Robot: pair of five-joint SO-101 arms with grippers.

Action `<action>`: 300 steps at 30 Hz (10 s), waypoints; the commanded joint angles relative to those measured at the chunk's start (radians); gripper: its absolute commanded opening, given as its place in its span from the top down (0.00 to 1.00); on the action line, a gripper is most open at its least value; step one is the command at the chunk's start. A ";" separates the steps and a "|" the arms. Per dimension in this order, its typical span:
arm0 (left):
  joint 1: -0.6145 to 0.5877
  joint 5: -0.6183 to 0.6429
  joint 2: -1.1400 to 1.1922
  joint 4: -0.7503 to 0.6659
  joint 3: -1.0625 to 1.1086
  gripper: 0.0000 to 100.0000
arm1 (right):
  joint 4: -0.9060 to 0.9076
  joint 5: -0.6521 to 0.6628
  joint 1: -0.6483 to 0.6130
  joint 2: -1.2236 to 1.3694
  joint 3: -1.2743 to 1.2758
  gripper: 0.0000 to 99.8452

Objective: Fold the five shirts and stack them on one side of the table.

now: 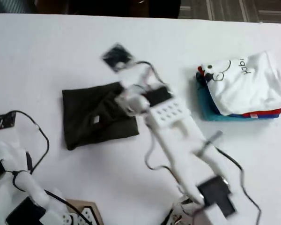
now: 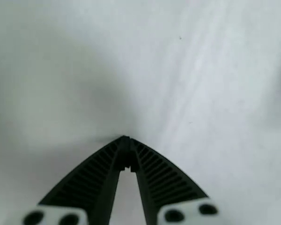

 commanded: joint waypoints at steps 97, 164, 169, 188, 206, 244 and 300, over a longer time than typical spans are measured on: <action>-0.017 0.066 -0.069 -0.081 0.065 0.97 | 0.143 -0.196 0.176 0.665 -0.671 0.78; -0.020 0.066 -0.069 -0.081 0.065 0.97 | 0.685 -0.423 0.024 1.280 -1.428 0.68; -0.021 0.066 -0.069 -0.081 0.065 0.97 | 0.716 -0.393 0.024 1.305 -1.441 0.68; -0.021 0.066 -0.069 -0.081 0.065 0.97 | 0.723 -0.293 0.033 1.231 -1.452 0.98; -0.018 0.066 -0.069 -0.081 0.065 0.97 | 0.725 0.095 0.197 0.447 -0.954 0.98; -0.018 0.066 -0.069 -0.081 0.065 0.97 | 0.723 0.637 0.966 0.127 -1.034 0.98; -0.018 0.068 -0.069 -0.081 0.067 0.97 | 0.618 0.457 1.118 0.892 -1.740 0.76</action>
